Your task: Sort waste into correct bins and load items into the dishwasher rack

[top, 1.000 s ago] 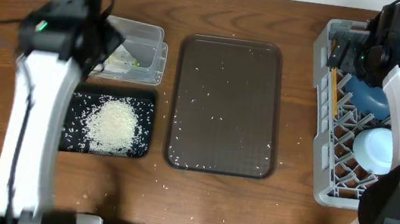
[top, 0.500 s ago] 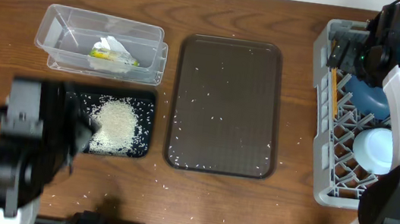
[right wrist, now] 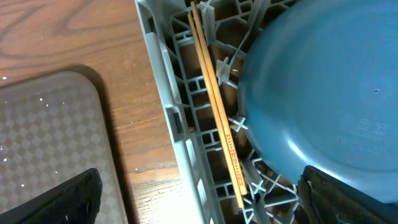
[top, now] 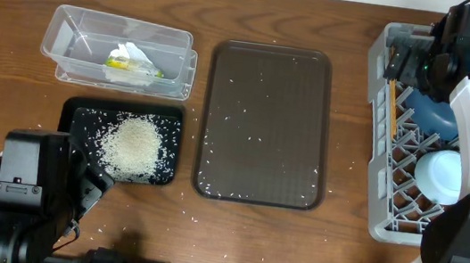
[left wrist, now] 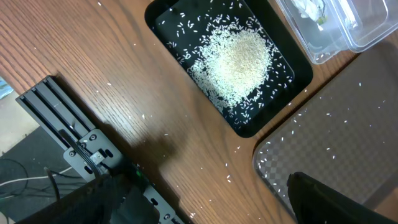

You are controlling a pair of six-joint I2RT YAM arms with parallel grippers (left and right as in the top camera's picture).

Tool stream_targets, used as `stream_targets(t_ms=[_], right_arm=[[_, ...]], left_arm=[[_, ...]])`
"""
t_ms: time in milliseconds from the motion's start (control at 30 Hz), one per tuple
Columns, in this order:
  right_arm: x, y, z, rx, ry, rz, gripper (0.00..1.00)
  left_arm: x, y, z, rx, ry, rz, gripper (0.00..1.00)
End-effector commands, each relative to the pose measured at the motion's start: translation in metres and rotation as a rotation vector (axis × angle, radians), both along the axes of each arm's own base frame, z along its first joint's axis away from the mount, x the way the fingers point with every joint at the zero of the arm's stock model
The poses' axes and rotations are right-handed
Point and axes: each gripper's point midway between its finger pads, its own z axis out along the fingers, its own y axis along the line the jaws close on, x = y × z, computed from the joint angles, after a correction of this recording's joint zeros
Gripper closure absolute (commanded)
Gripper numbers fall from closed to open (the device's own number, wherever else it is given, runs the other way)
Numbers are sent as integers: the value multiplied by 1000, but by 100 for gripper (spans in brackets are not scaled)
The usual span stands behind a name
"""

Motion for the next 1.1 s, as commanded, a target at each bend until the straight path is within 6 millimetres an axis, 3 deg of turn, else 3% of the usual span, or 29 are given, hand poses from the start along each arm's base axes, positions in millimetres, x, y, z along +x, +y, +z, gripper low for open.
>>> stream_targets(t_ms=[0, 167, 400, 567, 767, 1067], right_arm=[[3, -1, 9, -2, -24, -1, 1], [3, -1, 9, -2, -24, 0, 1], [3, 0, 9, -2, -24, 0, 1], [3, 0, 9, -2, -24, 0, 1], [4, 0, 9, -2, -24, 0, 1], [3, 0, 9, -2, -24, 0, 1]], left_arm=[[-15, -1, -7, 0, 71, -13, 9], [-2, -3, -9, 9, 32, -55, 9], [62, -26, -17, 205, -237, -555, 9], [95, -45, -48, 358, -433, -826, 9], [114, -47, -84, 458, -607, -830, 9], [126, -40, -101, 559, -773, -754, 8]])
